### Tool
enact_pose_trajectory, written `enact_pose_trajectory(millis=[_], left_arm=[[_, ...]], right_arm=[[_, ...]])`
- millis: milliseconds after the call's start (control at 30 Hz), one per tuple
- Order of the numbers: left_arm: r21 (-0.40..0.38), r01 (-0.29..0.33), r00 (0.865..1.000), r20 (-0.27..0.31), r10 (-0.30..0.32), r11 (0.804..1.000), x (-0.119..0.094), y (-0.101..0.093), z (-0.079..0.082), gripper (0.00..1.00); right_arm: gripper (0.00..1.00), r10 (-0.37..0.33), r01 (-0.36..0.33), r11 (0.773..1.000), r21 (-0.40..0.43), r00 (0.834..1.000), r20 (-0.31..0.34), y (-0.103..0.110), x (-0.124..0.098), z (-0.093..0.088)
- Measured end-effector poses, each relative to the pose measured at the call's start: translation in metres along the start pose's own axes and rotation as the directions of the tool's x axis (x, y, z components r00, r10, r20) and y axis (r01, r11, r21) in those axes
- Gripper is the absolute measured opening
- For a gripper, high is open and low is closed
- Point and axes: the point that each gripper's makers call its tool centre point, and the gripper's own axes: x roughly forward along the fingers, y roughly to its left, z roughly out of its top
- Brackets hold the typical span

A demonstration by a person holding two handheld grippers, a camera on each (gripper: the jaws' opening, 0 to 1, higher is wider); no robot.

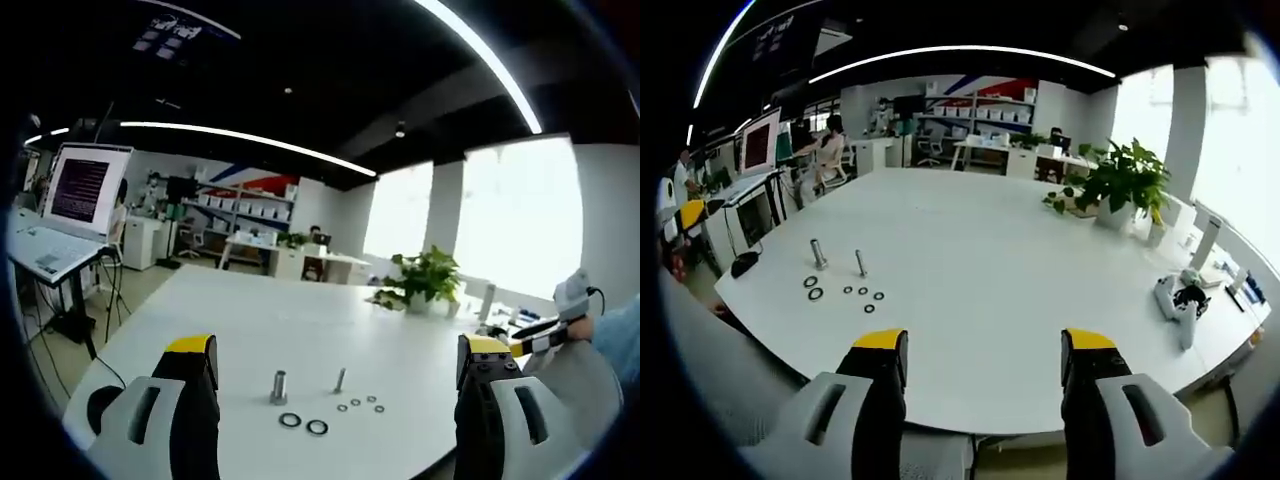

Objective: Place the washer onto the threaded stud by aligning its center hole with the stud, sliding it down to the base, and recovering from edge contact or off-axis alignment until the washer reaches the visible bottom stop.

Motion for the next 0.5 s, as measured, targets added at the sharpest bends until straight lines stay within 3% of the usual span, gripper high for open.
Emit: enact_pose_trajectory(millis=[200, 333, 400, 433, 467, 500], left_arm=[[-0.011, 0.014, 1.000, -0.006, -0.014, 1.000, 0.002, -0.002, -0.001, 0.99], [0.023, 0.037, 0.999, -0.008, -0.037, 0.999, 0.006, -0.009, 0.002, 0.99], [0.042, 0.061, 0.998, -0.028, -0.060, 0.997, 0.003, -0.011, -0.001, 0.72], [0.025, 0.088, 0.994, -0.074, -0.086, 0.996, 0.001, -0.015, -0.009, 0.62], [0.027, 0.096, 0.991, -0.092, -0.093, 0.995, 0.002, -0.015, -0.011, 0.57], [0.043, 0.087, 0.993, -0.082, -0.084, 0.995, 0.006, -0.012, -0.008, 0.60]], right_arm=[[0.60, 0.017, -0.017, 1.000, -0.006, 1.000, -0.004, 0.003, 0.001, 0.000], [0.60, 0.034, -0.034, 0.999, 0.008, 0.999, 0.011, 0.002, 0.003, 0.002], [0.59, 0.053, -0.053, 0.999, -0.001, 0.998, 0.019, 0.006, 0.003, 0.004], [0.58, 0.057, -0.056, 0.998, -0.010, 0.998, 0.018, 0.008, 0.003, 0.004], [0.58, 0.058, -0.058, 0.998, -0.012, 0.998, 0.015, 0.008, 0.003, 0.004], [0.58, 0.058, -0.058, 0.998, -0.007, 0.998, 0.006, 0.009, 0.004, 0.003]])
